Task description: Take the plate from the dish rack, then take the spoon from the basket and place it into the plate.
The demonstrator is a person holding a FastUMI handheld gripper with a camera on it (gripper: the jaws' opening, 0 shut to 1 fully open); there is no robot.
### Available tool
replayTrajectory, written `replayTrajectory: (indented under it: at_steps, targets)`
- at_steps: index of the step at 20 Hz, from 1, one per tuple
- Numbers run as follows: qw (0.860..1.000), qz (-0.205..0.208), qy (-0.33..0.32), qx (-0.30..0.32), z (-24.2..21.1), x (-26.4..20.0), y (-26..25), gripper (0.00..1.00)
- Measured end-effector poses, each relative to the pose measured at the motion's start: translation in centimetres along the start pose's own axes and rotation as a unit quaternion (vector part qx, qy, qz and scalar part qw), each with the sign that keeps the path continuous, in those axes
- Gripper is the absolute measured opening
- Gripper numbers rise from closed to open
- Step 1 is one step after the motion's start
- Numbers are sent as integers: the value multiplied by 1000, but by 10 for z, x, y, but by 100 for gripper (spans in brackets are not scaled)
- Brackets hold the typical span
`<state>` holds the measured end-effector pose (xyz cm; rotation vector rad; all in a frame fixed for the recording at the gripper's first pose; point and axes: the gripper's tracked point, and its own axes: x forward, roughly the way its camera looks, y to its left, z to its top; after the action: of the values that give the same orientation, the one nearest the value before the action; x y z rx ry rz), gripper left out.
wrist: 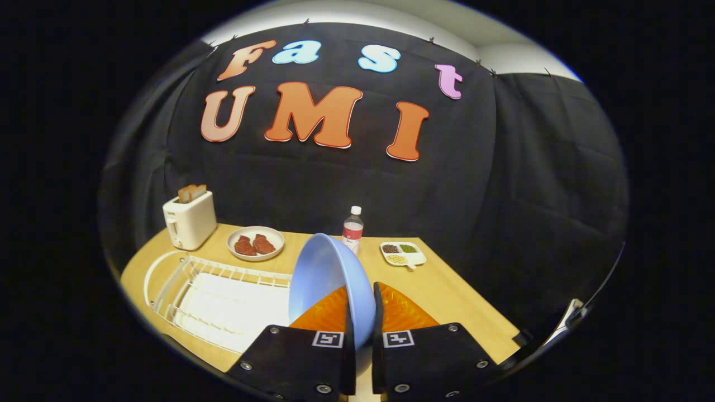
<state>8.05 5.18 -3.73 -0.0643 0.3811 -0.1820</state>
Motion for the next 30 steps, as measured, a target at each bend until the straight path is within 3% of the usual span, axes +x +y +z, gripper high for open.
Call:
replayTrajectory:
  at_steps: [5, 11, 18, 24, 30]
  targets:
    - [992, 71, 9, 101, -27, -53, -1, 11]
    - [964, 143, 46, 217, -92, -94, 4, 11]
    - [921, 177, 114, 328, -171, -103, 27, 11]
    - [888, 192, 176, 379, -218, -90, 59, 11]
    - [881, 184, 210, 382, -242, -78, 70, 11]
